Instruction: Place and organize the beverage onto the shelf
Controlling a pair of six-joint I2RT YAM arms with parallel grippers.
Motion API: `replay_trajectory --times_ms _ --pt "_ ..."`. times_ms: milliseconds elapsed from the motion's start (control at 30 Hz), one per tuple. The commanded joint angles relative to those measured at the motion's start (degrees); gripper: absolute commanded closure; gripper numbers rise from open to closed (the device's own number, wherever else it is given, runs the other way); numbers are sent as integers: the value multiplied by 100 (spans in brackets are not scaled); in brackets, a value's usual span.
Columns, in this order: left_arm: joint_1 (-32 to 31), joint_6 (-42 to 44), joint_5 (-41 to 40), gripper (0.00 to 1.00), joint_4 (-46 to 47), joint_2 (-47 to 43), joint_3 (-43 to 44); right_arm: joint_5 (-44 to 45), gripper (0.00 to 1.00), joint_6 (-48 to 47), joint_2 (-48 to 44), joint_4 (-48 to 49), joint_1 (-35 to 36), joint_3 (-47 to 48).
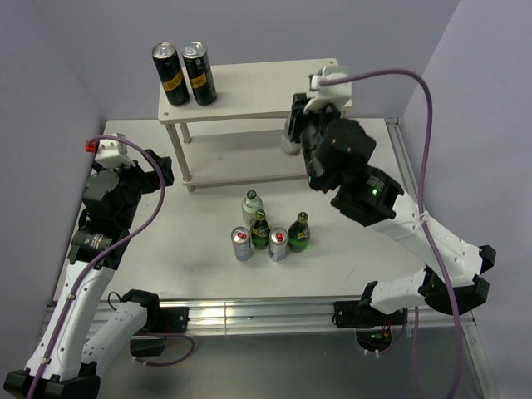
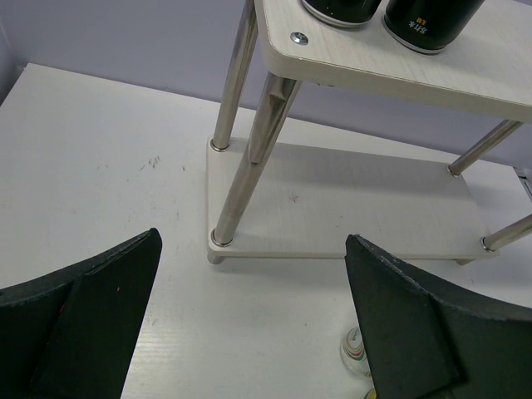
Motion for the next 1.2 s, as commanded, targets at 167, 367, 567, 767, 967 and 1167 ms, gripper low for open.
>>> replay_trajectory --times_ms 167,367,567,767,967,1167 --pt "3 74 156 1 147 15 -17 -1284 100 -162 932 -83 -1540 2108" --pt "3 66 235 1 173 33 -43 -1698 100 -144 1697 -57 -2192 2952" --pt "3 57 270 1 173 68 -52 -2146 100 -29 2638 -479 -2922 4262" --pt "3 57 332 1 173 77 -43 -2322 100 -31 2921 -286 -3318 4493" --pt "3 48 367 1 173 77 -52 -2322 100 -4 3079 -198 -3476 4485" --pt "3 48 376 1 182 94 -52 -2287 100 128 3088 -66 -3520 4177"
